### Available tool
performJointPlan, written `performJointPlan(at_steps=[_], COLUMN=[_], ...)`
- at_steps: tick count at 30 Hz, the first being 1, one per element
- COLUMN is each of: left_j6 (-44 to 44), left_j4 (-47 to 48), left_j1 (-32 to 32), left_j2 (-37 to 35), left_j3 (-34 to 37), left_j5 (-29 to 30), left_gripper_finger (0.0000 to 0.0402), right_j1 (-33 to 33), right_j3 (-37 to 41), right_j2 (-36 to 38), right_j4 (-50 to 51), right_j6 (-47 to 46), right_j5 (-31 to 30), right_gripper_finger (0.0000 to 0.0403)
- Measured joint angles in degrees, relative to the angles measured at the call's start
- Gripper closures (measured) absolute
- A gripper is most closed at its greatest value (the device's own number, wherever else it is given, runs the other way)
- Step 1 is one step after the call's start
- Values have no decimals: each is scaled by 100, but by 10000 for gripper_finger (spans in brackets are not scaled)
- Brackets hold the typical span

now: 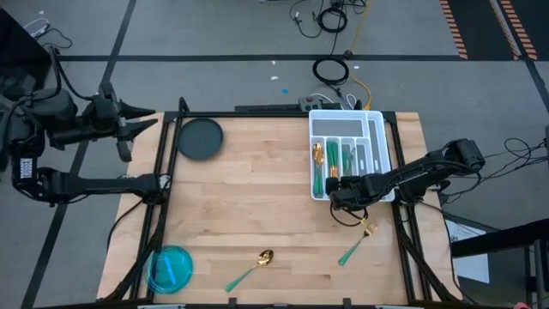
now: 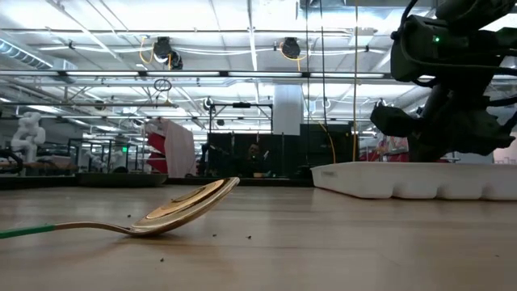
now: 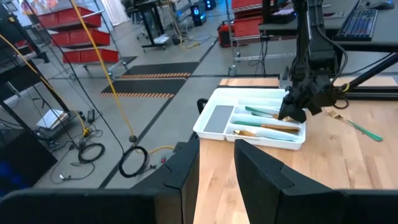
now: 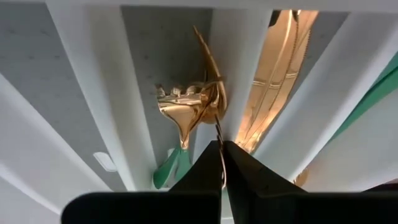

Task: Sort silverware
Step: Put the green fork into the silverware tray

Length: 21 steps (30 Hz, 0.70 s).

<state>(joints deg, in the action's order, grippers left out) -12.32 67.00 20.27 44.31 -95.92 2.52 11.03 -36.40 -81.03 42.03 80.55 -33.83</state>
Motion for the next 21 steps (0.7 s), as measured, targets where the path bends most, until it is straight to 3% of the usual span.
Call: performJointPlan(at_steps=[11,21], left_j6=[-9,-44], left_j4=[-1,-2], left_j1=[2,0], left_j2=[0,0], left_j3=[0,0], left_j5=[0,27], left_gripper_finger=[292,292], right_j1=[-4,-5], right_j3=[-2,-138], right_j2=[0,7], right_j4=[126,396], right_j6=[-1364,-2752], right_j5=[100,295], right_gripper_finger=[392,289])
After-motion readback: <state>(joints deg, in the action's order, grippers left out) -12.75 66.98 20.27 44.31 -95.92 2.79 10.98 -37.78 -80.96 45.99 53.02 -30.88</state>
